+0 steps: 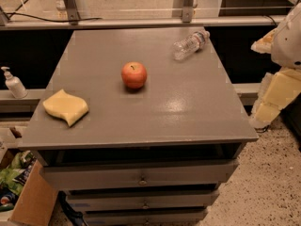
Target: Move apple near sponge
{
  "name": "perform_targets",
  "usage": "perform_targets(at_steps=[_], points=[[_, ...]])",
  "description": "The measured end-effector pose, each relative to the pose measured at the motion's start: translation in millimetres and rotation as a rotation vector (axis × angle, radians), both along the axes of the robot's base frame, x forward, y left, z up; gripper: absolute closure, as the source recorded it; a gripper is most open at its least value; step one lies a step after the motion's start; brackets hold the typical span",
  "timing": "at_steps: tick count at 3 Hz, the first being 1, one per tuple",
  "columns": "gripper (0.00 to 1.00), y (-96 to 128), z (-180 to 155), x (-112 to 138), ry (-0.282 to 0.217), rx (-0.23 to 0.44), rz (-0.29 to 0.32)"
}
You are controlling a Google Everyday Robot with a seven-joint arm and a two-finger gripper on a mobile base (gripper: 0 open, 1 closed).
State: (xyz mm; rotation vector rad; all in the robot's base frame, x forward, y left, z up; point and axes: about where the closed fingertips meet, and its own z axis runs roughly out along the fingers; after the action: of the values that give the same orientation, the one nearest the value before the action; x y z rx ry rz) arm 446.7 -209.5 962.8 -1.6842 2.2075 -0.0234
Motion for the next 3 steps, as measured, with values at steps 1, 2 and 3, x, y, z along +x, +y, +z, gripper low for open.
perform_targets(at_steps=[1,2,3], points=[[0.00,19,-24,19,0.031,0.118,0.033],[0.00,49,-48,39,0.069,0.235,0.094],[0.00,83,-64,60,0.087,0.314,0.174]])
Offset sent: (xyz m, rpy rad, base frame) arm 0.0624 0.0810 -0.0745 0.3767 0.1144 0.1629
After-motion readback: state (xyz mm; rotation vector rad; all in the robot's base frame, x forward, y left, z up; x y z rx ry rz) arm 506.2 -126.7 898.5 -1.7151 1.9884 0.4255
